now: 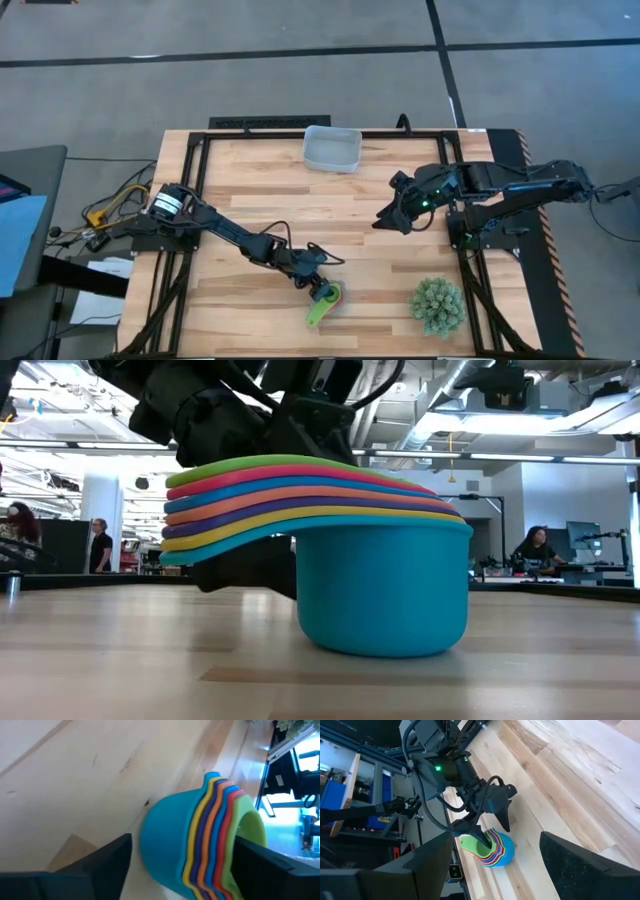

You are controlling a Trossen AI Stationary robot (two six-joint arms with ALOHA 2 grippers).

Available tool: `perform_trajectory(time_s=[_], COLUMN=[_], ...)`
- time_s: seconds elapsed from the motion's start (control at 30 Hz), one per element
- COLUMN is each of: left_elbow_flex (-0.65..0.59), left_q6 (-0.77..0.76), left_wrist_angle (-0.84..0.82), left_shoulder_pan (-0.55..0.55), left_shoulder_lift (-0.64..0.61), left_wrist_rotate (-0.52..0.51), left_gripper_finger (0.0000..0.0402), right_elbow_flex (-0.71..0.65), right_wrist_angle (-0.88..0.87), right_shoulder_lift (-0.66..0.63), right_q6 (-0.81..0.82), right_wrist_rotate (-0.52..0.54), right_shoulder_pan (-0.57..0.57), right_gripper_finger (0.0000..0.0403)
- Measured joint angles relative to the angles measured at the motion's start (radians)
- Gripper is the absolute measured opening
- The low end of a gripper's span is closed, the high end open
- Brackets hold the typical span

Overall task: Nest measuring cups in basket
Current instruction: Put the nested measuring cups into the bin

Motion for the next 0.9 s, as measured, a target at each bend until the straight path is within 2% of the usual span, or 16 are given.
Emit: perform_trajectory(time_s=[0.3, 0.47, 0.63, 0.9], left_elbow_flex=[0.000, 0.000, 0.000, 0.000], left_q6=[0.003, 0.003, -0.001, -0.012], left_wrist_angle=[-0.001, -0.003, -0.004, 0.019], left_shoulder_pan=[0.002, 0.003, 0.003, 0.019], left_shoulder_lift=[0.000, 0.000, 0.000, -0.015], left_wrist_rotate=[-0.007, -0.009, -0.008, 0.016], left_gripper_finger=[0.0177, 0.0130, 0.0113, 0.0123], right_elbow_flex=[0.000, 0.000, 0.000, 0.000], right_wrist_angle=[-0.001, -0.001, -0.001, -0.001], right_shoulder_lift=[0.000, 0.000, 0.000, -0.002], right_q6=[0.000, 0.000, -0.004, -0.008], right_wrist_rotate=[0.000, 0.000, 0.000, 0.000], right_shoulder_pan=[0.000, 0.001, 0.001, 0.001], right_gripper_finger=[0.0321, 0.0321, 0.0321, 0.0321])
